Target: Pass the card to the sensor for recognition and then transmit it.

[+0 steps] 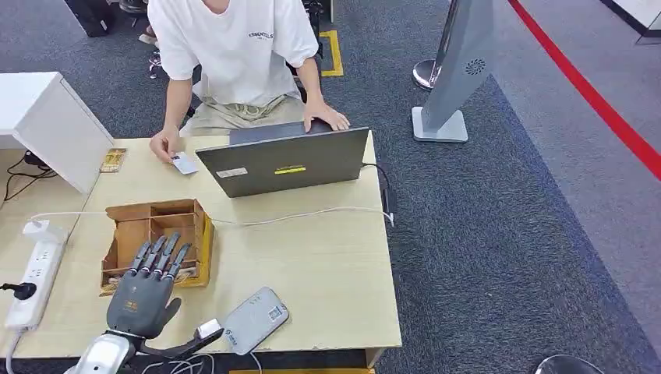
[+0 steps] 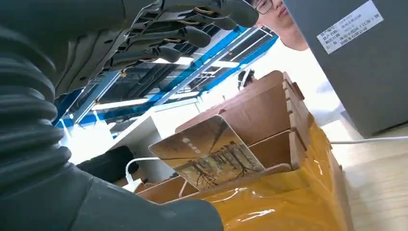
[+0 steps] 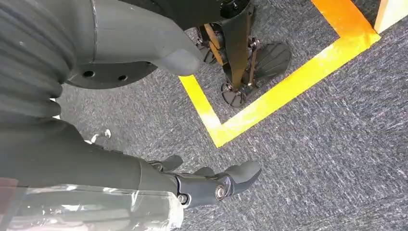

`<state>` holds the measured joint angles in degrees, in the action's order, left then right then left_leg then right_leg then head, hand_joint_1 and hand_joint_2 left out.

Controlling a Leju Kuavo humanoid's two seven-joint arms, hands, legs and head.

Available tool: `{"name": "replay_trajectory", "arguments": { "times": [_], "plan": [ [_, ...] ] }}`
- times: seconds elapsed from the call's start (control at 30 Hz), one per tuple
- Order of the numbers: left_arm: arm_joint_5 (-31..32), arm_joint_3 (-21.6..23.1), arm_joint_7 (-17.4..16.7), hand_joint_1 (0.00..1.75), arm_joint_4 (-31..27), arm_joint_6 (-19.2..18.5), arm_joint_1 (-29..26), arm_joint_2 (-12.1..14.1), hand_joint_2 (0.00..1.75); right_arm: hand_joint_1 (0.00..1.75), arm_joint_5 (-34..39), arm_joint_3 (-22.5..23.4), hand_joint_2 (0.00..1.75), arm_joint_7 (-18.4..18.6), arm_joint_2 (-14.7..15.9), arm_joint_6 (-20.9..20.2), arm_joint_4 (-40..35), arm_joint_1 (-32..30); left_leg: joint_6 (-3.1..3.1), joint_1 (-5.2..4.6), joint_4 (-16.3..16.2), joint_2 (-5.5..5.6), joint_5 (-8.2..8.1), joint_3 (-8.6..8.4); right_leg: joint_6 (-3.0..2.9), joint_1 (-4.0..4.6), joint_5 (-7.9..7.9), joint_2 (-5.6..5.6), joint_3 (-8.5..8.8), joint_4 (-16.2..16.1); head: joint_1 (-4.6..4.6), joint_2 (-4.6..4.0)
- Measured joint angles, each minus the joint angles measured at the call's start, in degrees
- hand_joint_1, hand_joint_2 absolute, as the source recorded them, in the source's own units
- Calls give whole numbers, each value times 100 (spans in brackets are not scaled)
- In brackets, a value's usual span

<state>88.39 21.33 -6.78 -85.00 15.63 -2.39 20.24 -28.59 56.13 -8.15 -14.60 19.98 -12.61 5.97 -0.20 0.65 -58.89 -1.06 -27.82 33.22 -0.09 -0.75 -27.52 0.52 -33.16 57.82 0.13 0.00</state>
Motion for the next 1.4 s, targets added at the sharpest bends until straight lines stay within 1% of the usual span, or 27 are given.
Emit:
{"name": "replay_trajectory", "arguments": {
  "times": [0.33,0.47,0.57,0.6,0.63,0.83,1.17,1.4],
  "plan": [
    [2,-22,-17,0,0,-2,-4,0,175,0,-2,0,175,0,0,-2,0,-1,0,0,0,0,0,0,0,0,0,0,0,0,2,0],
    [11,-221,-50,0,0,-13,-50,0,175,0,-20,0,175,20,0,0,0,-4,0,0,0,1,0,1,0,0,0,-1,0,0,0,0],
    [11,-243,-50,0,0,-13,-57,0,175,0,-20,0,175,20,0,0,0,-4,0,0,0,1,0,1,0,0,0,-1,0,0,0,0],
    [11,-249,-50,14,0,-13,-59,0,175,0,-20,0,175,20,0,0,0,-3,0,0,0,1,0,1,0,0,0,-1,0,0,0,0],
    [11,-254,-50,175,0,-13,-62,0,175,0,-20,0,175,20,0,0,2,-3,0,0,0,1,0,1,0,0,0,-1,0,0,2,0],
    [-15,-286,37,175,0,-72,-74,0,175,0,-20,0,175,17,0,-17,0,-4,0,0,0,1,0,1,0,0,0,-1,0,0,2,0],
    [-70,-297,39,175,0,-122,-85,0,175,0,-22,0,175,17,0,-15,0,-4,0,0,0,1,0,1,0,0,0,-2,0,0,2,0],
    [-188,-306,109,175,0,-173,-93,0,175,0,-28,0,175,17,0,-17,0,-3,0,0,0,2,0,0,0,0,0,-2,1,0,0,0]
  ]
}}
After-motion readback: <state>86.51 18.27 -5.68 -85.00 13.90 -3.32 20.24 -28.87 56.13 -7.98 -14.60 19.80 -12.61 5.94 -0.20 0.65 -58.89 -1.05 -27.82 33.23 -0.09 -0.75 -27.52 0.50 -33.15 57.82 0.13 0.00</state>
